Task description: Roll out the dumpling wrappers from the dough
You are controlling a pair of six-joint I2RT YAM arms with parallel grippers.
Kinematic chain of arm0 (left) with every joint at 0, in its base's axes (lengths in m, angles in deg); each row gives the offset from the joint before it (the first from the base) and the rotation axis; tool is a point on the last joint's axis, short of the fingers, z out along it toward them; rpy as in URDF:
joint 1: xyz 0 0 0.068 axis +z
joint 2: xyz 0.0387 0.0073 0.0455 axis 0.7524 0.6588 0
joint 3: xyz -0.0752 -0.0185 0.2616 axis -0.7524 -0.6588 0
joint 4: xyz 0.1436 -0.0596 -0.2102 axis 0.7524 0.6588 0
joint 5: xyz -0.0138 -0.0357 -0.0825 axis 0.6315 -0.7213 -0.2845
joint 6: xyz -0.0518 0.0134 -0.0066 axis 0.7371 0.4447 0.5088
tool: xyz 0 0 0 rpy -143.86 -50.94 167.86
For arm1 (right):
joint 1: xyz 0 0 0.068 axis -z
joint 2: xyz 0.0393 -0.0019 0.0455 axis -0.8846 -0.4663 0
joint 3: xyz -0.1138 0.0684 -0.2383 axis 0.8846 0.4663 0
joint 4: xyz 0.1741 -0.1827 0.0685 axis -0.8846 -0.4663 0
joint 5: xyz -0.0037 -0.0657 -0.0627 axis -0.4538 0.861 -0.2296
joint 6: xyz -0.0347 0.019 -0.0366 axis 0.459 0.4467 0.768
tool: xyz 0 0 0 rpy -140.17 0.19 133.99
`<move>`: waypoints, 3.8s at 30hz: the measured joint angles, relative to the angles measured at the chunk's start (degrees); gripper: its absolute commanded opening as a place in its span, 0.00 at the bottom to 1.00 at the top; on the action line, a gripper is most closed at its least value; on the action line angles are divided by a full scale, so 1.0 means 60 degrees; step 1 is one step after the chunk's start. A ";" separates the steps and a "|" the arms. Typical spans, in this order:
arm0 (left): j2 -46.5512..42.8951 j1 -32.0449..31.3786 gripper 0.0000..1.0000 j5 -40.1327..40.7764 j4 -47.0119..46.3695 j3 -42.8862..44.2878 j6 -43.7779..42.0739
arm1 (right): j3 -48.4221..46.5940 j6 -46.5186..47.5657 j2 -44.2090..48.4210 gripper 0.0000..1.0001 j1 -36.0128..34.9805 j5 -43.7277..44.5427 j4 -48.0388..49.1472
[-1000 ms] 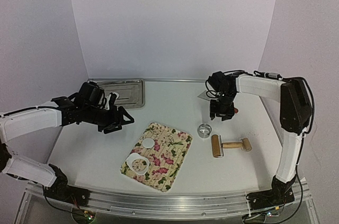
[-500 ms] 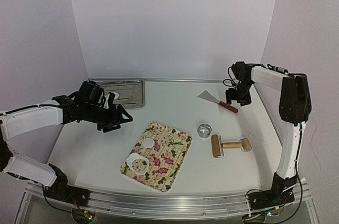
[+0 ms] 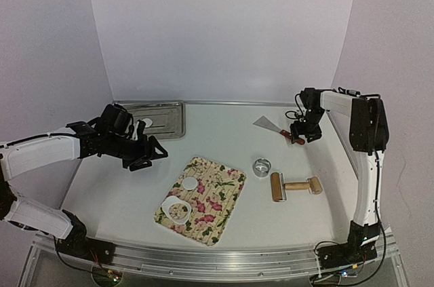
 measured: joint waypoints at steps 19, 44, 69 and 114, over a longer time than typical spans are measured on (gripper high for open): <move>-0.0035 0.0006 1.00 0.0017 0.0300 0.0000 0.0085 | -0.0178 0.0692 -0.0415 0.06 -0.0056 -0.0731 0.0031; 0.0412 -0.0266 0.97 -0.0257 -0.3229 0.0085 0.2318 | 0.2891 -0.4250 0.4829 0.00 -0.3937 0.0381 0.0278; 0.2506 -0.1641 0.99 -0.0333 -0.5715 0.1362 0.3543 | 0.0674 -0.7381 0.3171 0.00 -0.7879 0.0347 0.1626; 0.1650 0.0458 0.98 -0.2038 -0.4278 0.0606 0.3117 | 0.1762 -0.5922 0.4006 0.00 -0.8582 0.0354 0.1494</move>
